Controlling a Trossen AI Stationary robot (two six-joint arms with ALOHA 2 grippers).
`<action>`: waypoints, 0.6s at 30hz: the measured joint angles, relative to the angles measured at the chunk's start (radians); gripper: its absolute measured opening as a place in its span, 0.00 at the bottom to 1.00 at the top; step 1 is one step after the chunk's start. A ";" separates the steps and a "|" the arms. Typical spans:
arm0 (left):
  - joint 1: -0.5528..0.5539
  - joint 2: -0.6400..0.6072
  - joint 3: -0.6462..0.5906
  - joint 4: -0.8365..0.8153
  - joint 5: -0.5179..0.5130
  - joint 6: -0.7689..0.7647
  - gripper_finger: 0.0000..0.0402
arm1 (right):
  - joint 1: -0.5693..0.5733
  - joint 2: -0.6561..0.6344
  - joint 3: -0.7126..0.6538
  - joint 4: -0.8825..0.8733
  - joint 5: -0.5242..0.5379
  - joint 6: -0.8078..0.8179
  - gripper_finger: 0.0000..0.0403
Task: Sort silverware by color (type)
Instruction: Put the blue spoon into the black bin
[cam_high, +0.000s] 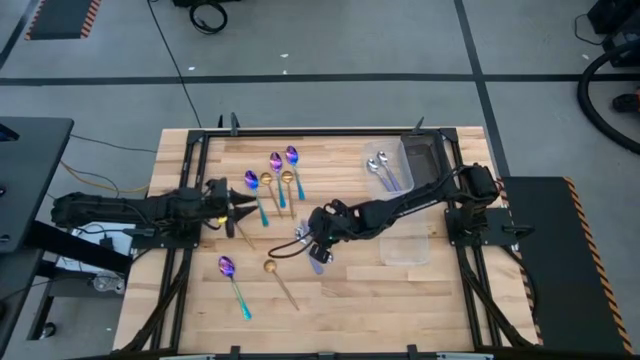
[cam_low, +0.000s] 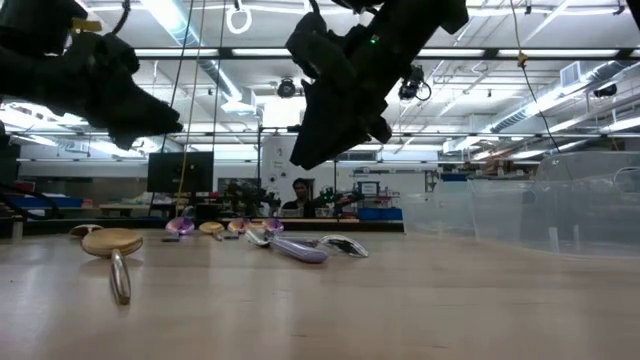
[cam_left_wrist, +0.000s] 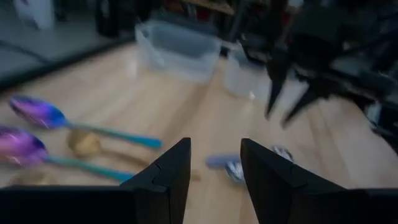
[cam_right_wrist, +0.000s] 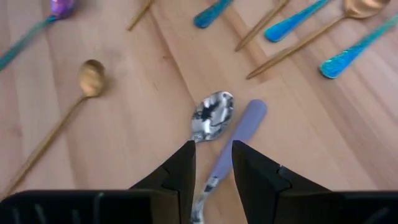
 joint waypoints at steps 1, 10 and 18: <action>0.000 0.000 0.014 -0.040 0.010 -0.014 0.37 | 0.001 0.002 0.000 -0.002 0.015 0.000 0.28; 0.001 0.000 0.115 -0.358 -0.180 -0.124 0.37 | 0.002 0.006 -0.009 0.012 0.132 -0.025 0.28; 0.048 0.051 0.118 -0.428 -0.245 -0.286 0.36 | 0.006 0.007 -0.119 0.203 0.152 -0.077 0.28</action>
